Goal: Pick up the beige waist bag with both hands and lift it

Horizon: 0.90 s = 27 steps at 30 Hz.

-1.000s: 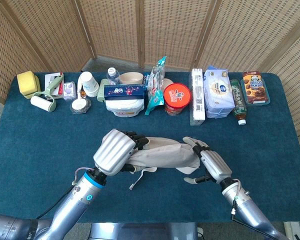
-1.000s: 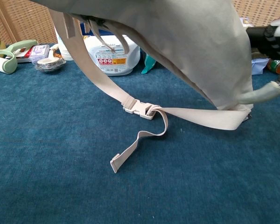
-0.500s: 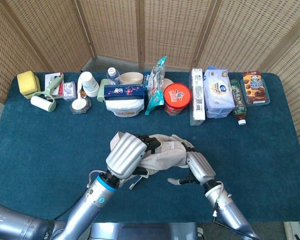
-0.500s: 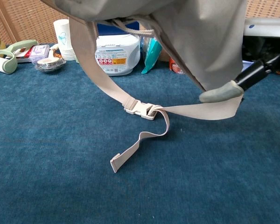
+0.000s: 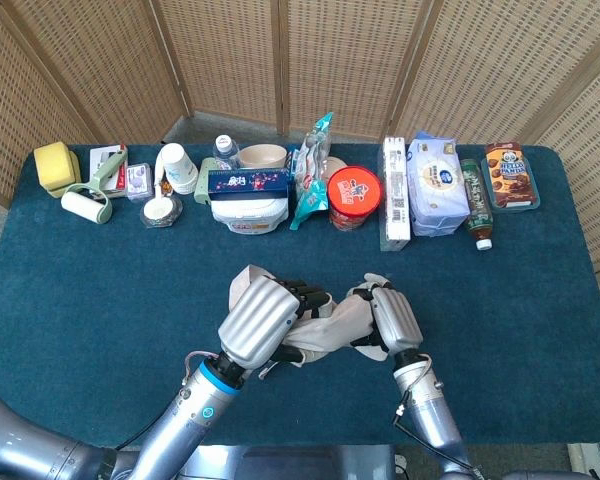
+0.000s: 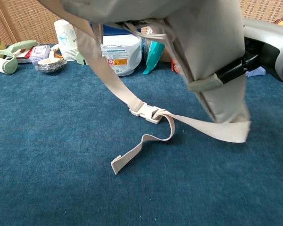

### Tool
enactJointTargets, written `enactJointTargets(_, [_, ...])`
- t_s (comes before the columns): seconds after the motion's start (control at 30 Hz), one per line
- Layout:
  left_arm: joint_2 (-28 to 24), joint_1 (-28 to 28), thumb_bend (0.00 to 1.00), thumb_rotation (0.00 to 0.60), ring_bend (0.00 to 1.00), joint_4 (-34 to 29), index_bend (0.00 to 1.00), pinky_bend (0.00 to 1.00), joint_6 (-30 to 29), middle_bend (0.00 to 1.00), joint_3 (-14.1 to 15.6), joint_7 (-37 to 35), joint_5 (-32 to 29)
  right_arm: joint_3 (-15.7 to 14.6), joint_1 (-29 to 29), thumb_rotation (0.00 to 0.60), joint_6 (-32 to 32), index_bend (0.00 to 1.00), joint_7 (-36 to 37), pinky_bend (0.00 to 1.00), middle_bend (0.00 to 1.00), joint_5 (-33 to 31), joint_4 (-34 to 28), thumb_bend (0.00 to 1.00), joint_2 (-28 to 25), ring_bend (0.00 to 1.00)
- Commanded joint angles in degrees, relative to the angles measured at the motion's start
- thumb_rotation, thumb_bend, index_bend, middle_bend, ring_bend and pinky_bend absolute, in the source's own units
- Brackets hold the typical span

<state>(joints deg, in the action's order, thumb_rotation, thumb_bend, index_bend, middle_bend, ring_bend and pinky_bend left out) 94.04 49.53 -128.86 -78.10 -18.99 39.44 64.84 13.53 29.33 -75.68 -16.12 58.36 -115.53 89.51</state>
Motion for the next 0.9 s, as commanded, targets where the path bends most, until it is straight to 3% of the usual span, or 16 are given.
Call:
enactJointTargets(0.03, [-0.2, -0.1, 0.06, 0.600, 0.62, 0.0, 0.58, 0.74, -0.1, 0.61, 0.0, 0.0, -0.1, 0.3, -0.4, 0.600, -0.3, 1.00, 0.8, 0.44, 0.93, -0.2, 0.7, 0.14, 0.4, 0.56])
enactJointTargets(0.13, [-0.7, -0.3, 0.04, 0.600, 0.58, -0.1, 0.53, 0.73, -0.2, 0.57, 0.0, -0.1, -0.1, 0.3, -0.7, 0.600, -0.1, 1.00, 1.5, 0.45, 0.93, 0.1, 1.1, 0.15, -0.1, 0.56])
enactJointTargets(0.17, [-0.9, -0.3, 0.02, 0.600, 0.52, -0.2, 0.47, 0.68, -0.1, 0.50, 0.0, -0.2, -0.1, 0.3, -0.8, 0.600, -0.2, 1.00, 1.5, 0.45, 0.93, 0.3, 1.3, 0.15, -0.2, 0.56])
enactJointTargets(0.23, [-1.7, -0.5, 0.01, 0.600, 0.33, -0.5, 0.28, 0.53, 0.6, 0.32, 0.3, -0.8, -0.6, 0.2, -0.9, 0.600, -0.2, 1.00, 1.6, 0.45, 0.93, 0.7, 1.4, 0.15, -0.6, 0.56])
enactJointTargets(0.3, [-3.2, -0.7, 0.00, 0.600, 0.09, -1.1, 0.06, 0.30, 2.1, 0.08, 1.0, -1.5, -1.5, 0.2, -1.1, 0.600, -0.2, 1.00, 1.6, 0.45, 0.93, 1.0, 1.5, 0.15, -0.9, 0.56])
enactJointTargets(0.37, [-5.6, -0.8, 0.00, 0.600, 0.01, -2.2, 0.00, 0.16, 4.0, 0.00, 1.7, -1.7, -2.9, 0.1, -1.2, 0.600, -0.2, 1.00, 1.5, 0.45, 0.93, 1.2, 1.5, 0.15, -1.4, 0.56])
enactJointTargets(0.5, [-10.3, -1.1, 0.00, 0.600, 0.00, -4.2, 0.00, 0.06, 6.3, 0.00, 1.9, -2.6, -4.4, 0.2, -1.5, 0.600, -0.2, 1.00, 1.4, 0.45, 0.93, 1.2, 1.6, 0.15, -2.2, 0.56])
enactJointTargets(0.77, [-18.9, -3.9, 0.00, 0.600, 0.00, -6.1, 0.00, 0.04, 6.5, 0.00, 2.1, -6.2, -2.3, 0.4, -1.9, 0.600, 0.1, 1.00, 1.5, 0.45, 0.93, 1.5, 2.4, 0.15, -3.8, 0.56])
enactJointTargets(0.9, [-25.1, -7.0, 0.00, 0.600, 0.00, -6.1, 0.00, 0.04, 5.8, 0.00, 3.5, -7.6, -0.4, 0.2, -1.9, 0.600, -0.1, 1.00, 0.3, 0.45, 0.93, 2.2, 3.5, 0.15, -4.8, 0.56])
